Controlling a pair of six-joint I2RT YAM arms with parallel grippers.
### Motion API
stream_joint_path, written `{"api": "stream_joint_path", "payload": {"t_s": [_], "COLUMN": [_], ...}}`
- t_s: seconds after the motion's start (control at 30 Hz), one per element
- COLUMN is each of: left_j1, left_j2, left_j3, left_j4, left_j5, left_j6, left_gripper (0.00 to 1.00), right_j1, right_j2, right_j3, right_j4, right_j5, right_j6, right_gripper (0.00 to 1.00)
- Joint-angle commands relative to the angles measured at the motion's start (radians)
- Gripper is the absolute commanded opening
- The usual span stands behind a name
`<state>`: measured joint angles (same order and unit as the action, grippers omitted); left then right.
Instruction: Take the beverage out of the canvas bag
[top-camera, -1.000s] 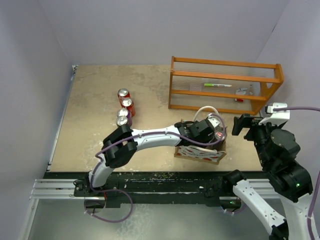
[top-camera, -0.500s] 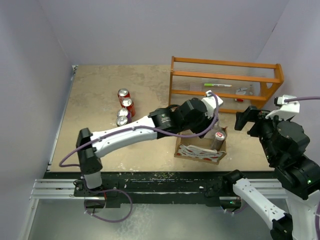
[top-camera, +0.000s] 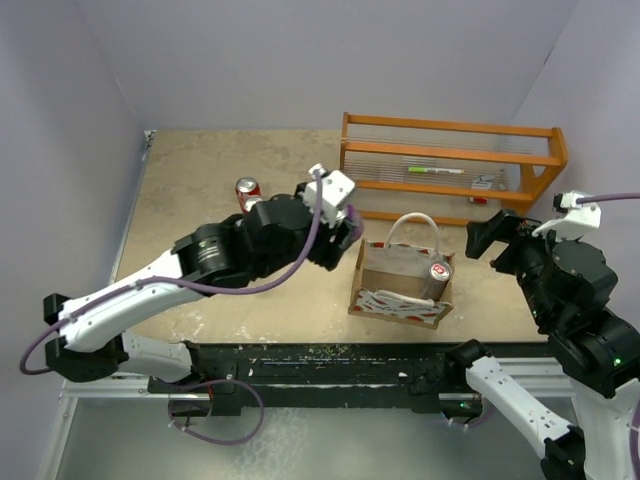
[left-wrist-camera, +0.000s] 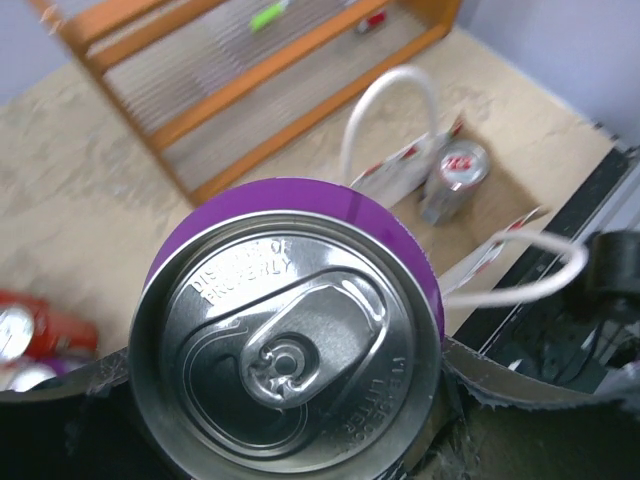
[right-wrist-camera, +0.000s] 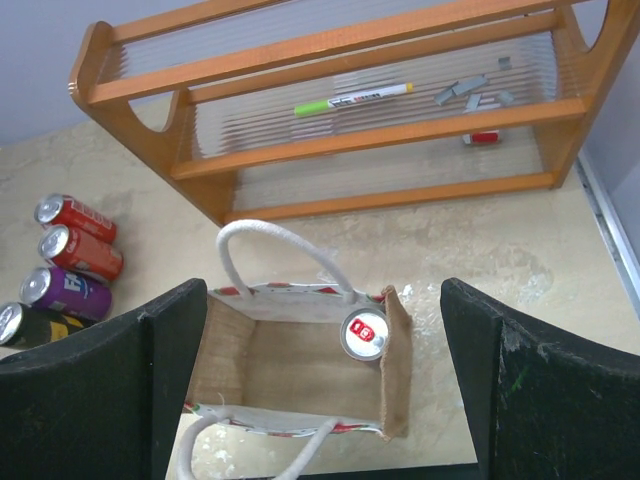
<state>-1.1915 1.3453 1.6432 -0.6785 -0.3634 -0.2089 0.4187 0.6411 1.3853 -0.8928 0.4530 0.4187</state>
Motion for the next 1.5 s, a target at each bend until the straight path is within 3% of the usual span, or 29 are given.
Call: {"api": "stream_joint_path", "payload": {"t_s": [0.0,0.23,0.43,0.6,0.87,1.1,1.47], "left_j1": [0.003,0.003,0.003,0.006,0.165,0.19,0.274], "left_j2": [-0.143,-0.26,-0.317,-0.353,-0.339,-0.269,-0.146], "left_j3": [-0.14,-0.445,-0.72,-0.865,-0.975,-1.002,-1.002], "left_j4": [-0.068,-0.334,-0.308,-0.283,-0.073,0.065,0.15], "left_j5": [-0.143,-0.287,-0.291,-0.402,-0.372,-0.39,-0.374], "left_j6": [-0.122,-0.576,-0.838,-0.978,-0.858,-0.757,-0.71], "left_gripper": [0.0,0.0,0.0,0.0,0.0,0.0,0.0], "right_j1": [0.002,0.002,0.002,0.002,0.002,0.002,0.001], "right_j2": [0.023,0.014,0.014,0.017,0.003,-0.005,0.01], "right_j3": [-0.001,-0.032,-0.049,-0.046,-0.044,-0.048,-0.052], "right_j4": [0.028,0.029,0.022,0.011,-0.021,-0.038,-0.029], "right_j5": [-0.011,-0.026,-0.04,-0.036,-0.04,-0.045,-0.048], "right_j6": [0.057,0.128,0.15,0.152,0.163,0.166,0.161], "right_gripper": [1.0,1.0,1.0,1.0,1.0,1.0,1.0]}}
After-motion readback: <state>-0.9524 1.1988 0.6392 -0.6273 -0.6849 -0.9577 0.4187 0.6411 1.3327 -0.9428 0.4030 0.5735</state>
